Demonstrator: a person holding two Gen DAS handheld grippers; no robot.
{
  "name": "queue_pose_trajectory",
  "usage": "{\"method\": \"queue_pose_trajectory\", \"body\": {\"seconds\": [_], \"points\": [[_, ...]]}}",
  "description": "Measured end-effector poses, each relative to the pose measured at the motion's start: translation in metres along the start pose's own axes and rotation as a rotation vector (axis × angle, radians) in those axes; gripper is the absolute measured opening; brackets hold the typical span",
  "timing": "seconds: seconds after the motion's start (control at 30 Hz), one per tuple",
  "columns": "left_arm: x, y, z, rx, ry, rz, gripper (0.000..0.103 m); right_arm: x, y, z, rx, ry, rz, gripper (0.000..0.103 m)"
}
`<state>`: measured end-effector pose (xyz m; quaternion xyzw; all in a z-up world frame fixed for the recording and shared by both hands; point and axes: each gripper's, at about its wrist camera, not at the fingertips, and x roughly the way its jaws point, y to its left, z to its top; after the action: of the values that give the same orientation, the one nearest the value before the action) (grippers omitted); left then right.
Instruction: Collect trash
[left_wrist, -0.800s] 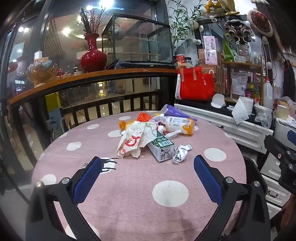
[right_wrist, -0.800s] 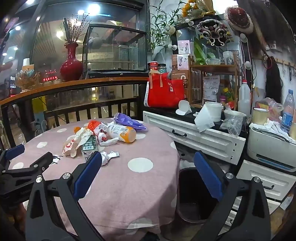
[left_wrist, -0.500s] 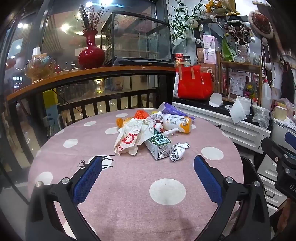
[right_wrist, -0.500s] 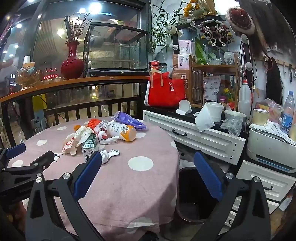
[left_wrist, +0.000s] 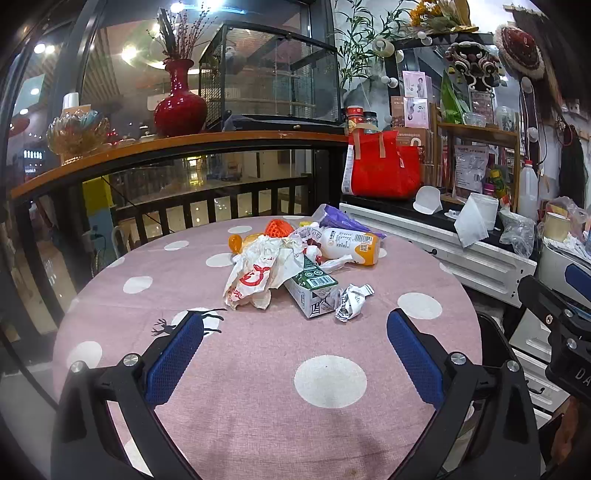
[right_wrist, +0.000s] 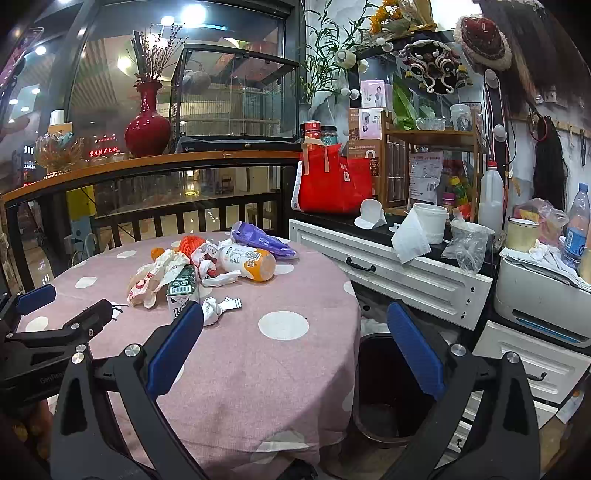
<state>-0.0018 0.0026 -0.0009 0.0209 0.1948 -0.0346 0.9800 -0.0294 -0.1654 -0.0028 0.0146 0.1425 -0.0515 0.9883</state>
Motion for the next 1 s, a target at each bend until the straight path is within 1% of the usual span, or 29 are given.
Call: {"method": "queue_pose_trajectory", "body": {"seconds": [1.0], "points": [[0.0009,-0.0002,0.0002,0.0,0.006,0.001,0.098,0.0017,-0.0005,0.0003,-0.004,0.01,0.006,0.098]]}}
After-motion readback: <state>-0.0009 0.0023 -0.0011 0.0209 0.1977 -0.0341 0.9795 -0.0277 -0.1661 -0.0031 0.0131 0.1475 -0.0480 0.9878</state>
